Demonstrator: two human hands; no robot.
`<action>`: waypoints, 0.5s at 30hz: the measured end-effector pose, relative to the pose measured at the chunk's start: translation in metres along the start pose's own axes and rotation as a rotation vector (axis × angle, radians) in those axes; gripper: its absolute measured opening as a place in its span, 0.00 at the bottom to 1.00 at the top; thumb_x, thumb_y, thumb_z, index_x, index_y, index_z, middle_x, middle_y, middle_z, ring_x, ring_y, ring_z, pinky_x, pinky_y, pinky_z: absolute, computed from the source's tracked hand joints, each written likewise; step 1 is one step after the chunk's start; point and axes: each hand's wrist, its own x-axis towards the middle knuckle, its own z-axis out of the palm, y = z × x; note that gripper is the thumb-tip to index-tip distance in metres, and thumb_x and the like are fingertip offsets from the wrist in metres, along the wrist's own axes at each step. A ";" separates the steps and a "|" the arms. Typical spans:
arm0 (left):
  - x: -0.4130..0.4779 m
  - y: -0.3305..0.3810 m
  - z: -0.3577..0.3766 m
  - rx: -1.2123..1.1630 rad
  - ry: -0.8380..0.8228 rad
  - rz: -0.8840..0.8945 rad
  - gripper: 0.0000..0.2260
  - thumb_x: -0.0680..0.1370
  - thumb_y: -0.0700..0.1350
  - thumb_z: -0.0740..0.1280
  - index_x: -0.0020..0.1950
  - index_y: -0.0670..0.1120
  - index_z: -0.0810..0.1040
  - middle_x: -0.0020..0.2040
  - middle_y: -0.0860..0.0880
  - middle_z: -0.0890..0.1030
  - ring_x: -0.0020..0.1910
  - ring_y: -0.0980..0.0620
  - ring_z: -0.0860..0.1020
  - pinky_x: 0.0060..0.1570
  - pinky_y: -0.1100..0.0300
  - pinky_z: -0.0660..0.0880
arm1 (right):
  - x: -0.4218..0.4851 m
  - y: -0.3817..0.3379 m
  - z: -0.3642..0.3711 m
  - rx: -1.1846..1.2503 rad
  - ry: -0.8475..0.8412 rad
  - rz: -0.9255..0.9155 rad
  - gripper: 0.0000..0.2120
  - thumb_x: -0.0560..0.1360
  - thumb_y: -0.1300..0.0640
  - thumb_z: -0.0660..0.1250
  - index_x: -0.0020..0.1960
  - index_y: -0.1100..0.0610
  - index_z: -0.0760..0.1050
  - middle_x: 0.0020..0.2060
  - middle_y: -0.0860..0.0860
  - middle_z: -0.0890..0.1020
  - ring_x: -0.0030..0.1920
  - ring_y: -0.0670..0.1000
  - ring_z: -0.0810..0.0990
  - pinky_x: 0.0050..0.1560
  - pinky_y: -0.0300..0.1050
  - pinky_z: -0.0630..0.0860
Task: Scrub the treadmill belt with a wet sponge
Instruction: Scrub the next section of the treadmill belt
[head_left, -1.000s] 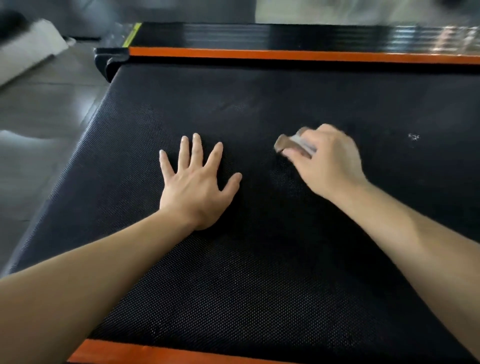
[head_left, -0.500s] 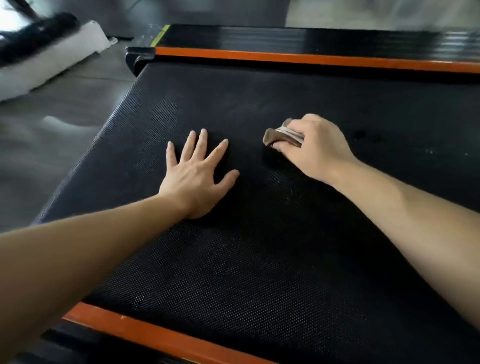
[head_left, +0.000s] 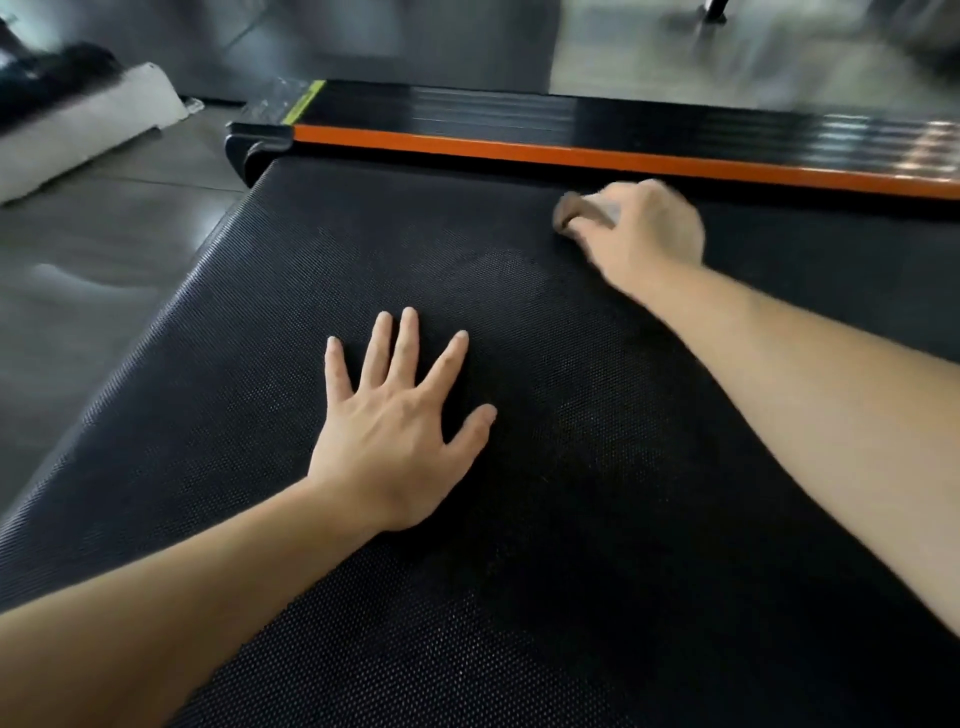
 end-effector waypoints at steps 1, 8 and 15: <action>-0.001 0.000 0.000 0.006 0.002 0.002 0.36 0.77 0.72 0.38 0.83 0.61 0.42 0.84 0.45 0.40 0.82 0.46 0.34 0.77 0.37 0.34 | 0.011 0.013 -0.006 -0.014 0.022 0.107 0.19 0.76 0.38 0.67 0.59 0.49 0.82 0.55 0.54 0.84 0.56 0.60 0.81 0.56 0.53 0.77; -0.002 0.004 -0.001 0.001 0.015 -0.004 0.36 0.77 0.72 0.38 0.83 0.60 0.44 0.84 0.44 0.41 0.82 0.46 0.36 0.78 0.36 0.35 | 0.010 0.009 -0.001 0.016 0.059 0.184 0.18 0.78 0.40 0.65 0.57 0.52 0.80 0.54 0.54 0.82 0.55 0.59 0.80 0.56 0.55 0.76; -0.001 0.004 -0.001 -0.012 0.013 -0.003 0.37 0.76 0.73 0.39 0.83 0.60 0.44 0.84 0.45 0.42 0.82 0.47 0.35 0.78 0.37 0.34 | 0.022 0.070 -0.029 0.000 0.093 0.349 0.18 0.75 0.39 0.65 0.53 0.51 0.81 0.49 0.52 0.84 0.51 0.60 0.82 0.50 0.52 0.78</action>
